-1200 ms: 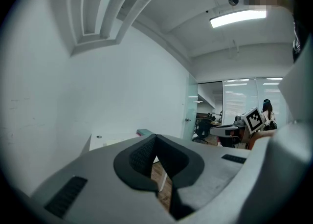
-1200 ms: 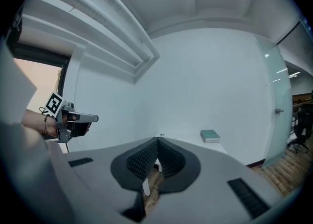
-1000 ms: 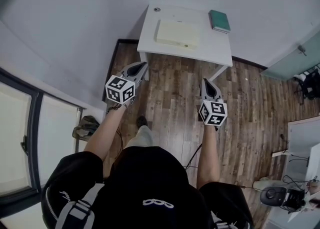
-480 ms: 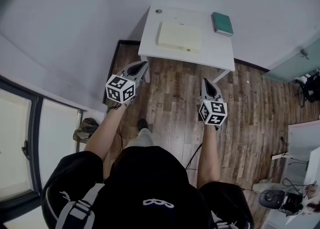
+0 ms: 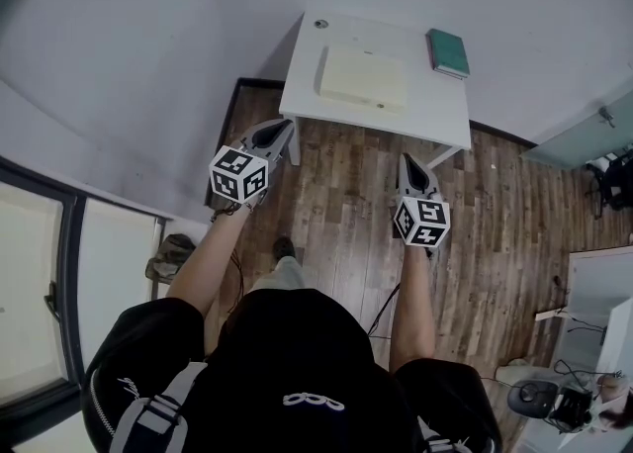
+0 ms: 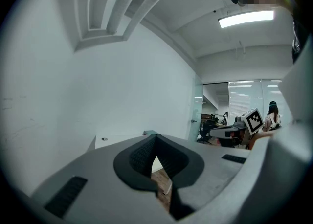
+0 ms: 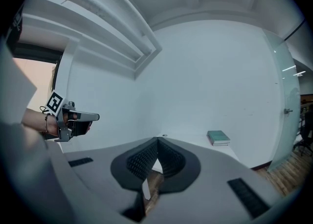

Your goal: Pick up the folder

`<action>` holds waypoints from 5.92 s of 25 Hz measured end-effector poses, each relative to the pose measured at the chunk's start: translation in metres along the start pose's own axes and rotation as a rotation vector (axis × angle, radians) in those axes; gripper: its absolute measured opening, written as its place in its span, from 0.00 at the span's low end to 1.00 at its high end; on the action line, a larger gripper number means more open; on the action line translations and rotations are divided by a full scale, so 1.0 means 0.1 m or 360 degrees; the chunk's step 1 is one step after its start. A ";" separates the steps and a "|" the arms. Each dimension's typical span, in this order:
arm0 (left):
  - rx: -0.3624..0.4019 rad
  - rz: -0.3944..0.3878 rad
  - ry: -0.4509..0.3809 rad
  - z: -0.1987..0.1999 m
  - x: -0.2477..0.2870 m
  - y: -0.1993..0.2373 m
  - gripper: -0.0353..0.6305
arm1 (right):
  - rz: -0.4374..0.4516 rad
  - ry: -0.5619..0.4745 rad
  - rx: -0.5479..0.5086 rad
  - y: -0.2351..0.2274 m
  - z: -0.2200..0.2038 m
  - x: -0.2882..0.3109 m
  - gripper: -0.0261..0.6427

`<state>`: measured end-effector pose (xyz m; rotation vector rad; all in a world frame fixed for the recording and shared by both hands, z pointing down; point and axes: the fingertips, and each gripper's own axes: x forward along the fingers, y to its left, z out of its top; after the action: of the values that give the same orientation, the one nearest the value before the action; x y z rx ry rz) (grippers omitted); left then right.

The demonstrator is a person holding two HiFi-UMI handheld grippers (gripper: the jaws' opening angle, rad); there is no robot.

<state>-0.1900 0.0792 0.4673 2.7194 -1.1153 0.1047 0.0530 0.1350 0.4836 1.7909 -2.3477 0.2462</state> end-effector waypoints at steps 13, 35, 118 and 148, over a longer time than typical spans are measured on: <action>-0.0037 0.0018 0.0006 0.05 0.06 0.45 0.09 | 0.0018 0.0031 -0.0016 0.15 0.11 0.43 0.07; -0.0054 -0.0041 -0.0013 0.12 0.31 1.23 0.09 | -0.0038 0.0042 -0.0065 0.34 0.25 1.14 0.07; -0.0014 0.0073 0.0175 0.42 3.69 1.83 0.09 | 0.0077 0.0114 0.0115 -2.38 0.40 3.58 0.07; -0.0068 0.0252 0.0235 0.17 3.84 1.85 0.09 | 0.0220 0.0137 0.0111 -2.57 0.32 3.82 0.07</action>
<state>-0.0463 -0.3165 0.5334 2.5362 -1.2711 0.2959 0.2005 -0.2973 0.5505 1.6137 -2.4326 0.4203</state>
